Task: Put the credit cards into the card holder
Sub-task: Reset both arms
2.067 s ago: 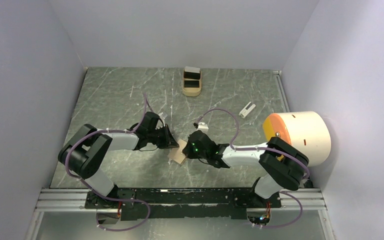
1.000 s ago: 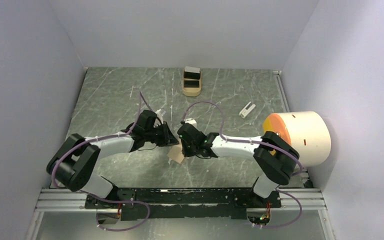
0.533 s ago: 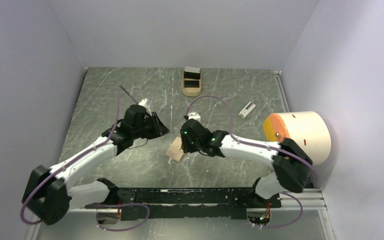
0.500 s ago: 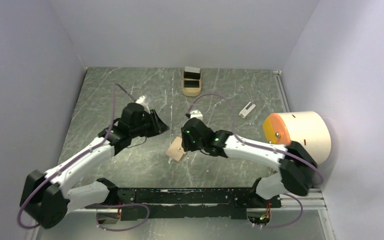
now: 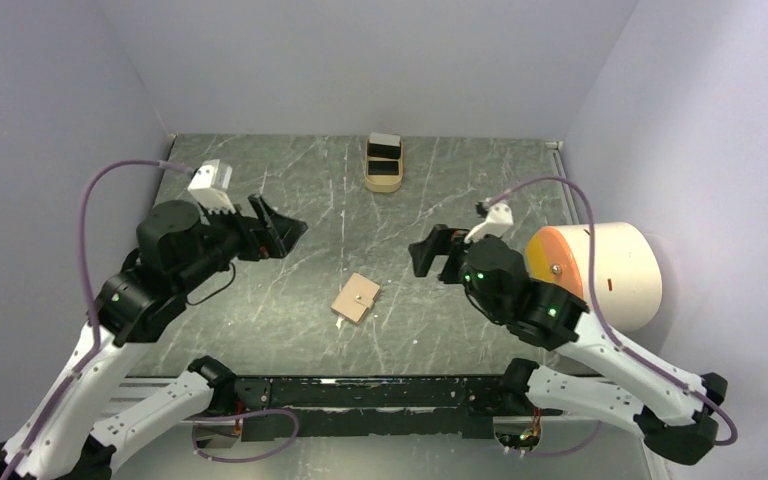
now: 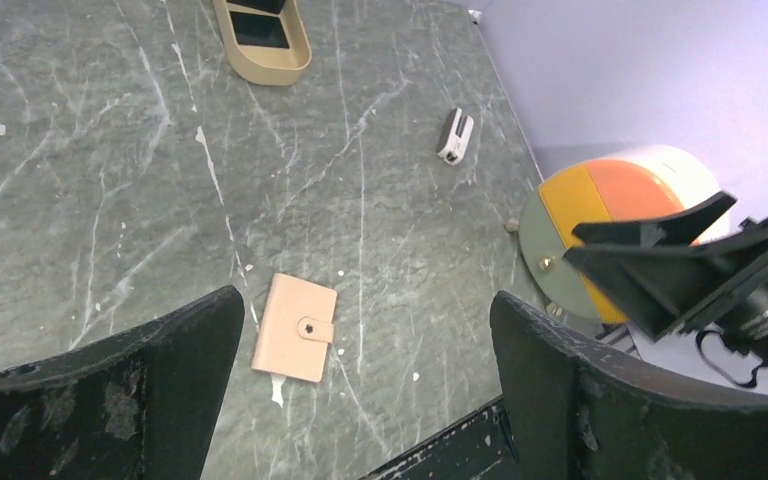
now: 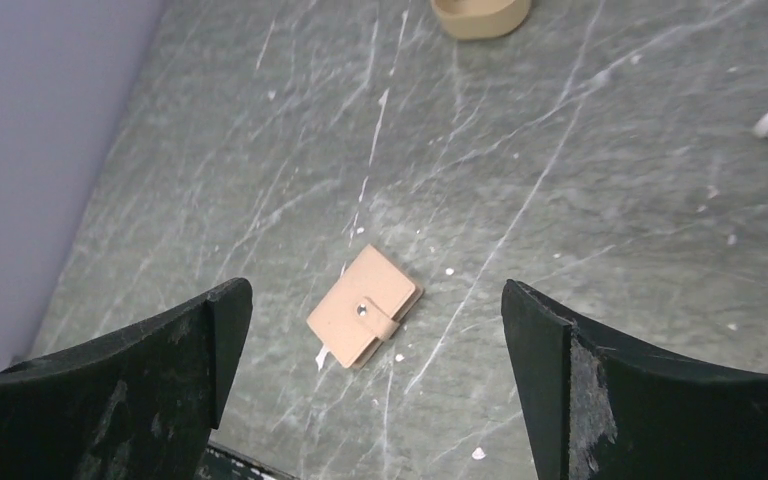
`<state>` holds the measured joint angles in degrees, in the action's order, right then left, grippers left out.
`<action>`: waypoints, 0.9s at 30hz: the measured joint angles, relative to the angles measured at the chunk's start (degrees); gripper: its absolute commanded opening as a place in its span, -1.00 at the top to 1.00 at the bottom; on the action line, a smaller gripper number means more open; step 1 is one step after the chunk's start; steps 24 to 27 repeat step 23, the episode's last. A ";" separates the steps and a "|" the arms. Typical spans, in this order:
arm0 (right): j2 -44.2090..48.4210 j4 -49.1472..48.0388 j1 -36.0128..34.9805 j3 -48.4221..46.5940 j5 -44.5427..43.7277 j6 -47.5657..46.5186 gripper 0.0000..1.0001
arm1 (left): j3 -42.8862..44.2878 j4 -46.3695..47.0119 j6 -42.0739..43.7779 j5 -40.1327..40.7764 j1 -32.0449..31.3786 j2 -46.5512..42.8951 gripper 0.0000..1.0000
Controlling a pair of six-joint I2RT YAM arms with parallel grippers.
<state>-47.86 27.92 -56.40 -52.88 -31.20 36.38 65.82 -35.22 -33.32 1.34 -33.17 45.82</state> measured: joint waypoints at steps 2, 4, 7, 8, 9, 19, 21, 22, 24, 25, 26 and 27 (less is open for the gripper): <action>2.82 1.44 0.04 -0.04 -1.88 0.17 -0.98 | -0.39 -1.03 0.46 -0.81 0.00 -2.27 -0.95; 5.33 2.05 0.09 0.28 -3.39 -0.22 -0.98 | -2.23 -1.03 0.63 -1.75 0.00 -4.63 -0.95; 7.54 2.27 0.09 1.31 -4.63 -0.76 -0.98 | -6.25 -1.60 0.31 -2.03 0.00 -6.45 -0.95; 7.74 2.32 0.09 1.57 -4.83 -0.79 -0.98 | -7.43 -1.90 0.07 -2.03 0.00 -6.51 -0.95; 7.76 2.40 0.09 1.86 -4.92 -0.74 -0.98 | -8.70 -2.21 -0.11 -2.01 0.00 -6.51 -0.95; 4.92 3.72 0.09 3.41 -5.88 -0.39 -0.98 | -12.66 -3.72 -0.50 0.00 0.00 -9.35 -0.95; 4.98 3.69 0.09 3.41 -5.88 -0.39 -0.98 | -12.66 -3.63 -0.50 0.13 0.00 -10.08 -0.95; 5.03 3.67 0.09 3.41 -5.88 -0.37 -0.98 | -12.66 -3.63 -0.50 0.15 0.00 -10.27 -0.95; 5.09 3.65 0.09 3.41 -5.90 -0.39 -0.98 | -12.66 -3.63 -0.50 0.17 0.00 -10.32 -0.95; 5.09 3.65 0.09 3.41 -5.90 -0.39 -0.98 | -12.66 -3.63 -0.50 0.17 0.00 -10.32 -0.95; 5.09 3.65 0.09 3.41 -5.90 -0.39 -0.98 | -12.66 -3.63 -0.50 0.17 0.00 -10.32 -0.95; 5.09 3.65 0.09 3.41 -5.90 -0.39 -0.98 | -12.66 -3.63 -0.50 0.17 0.00 -10.32 -0.95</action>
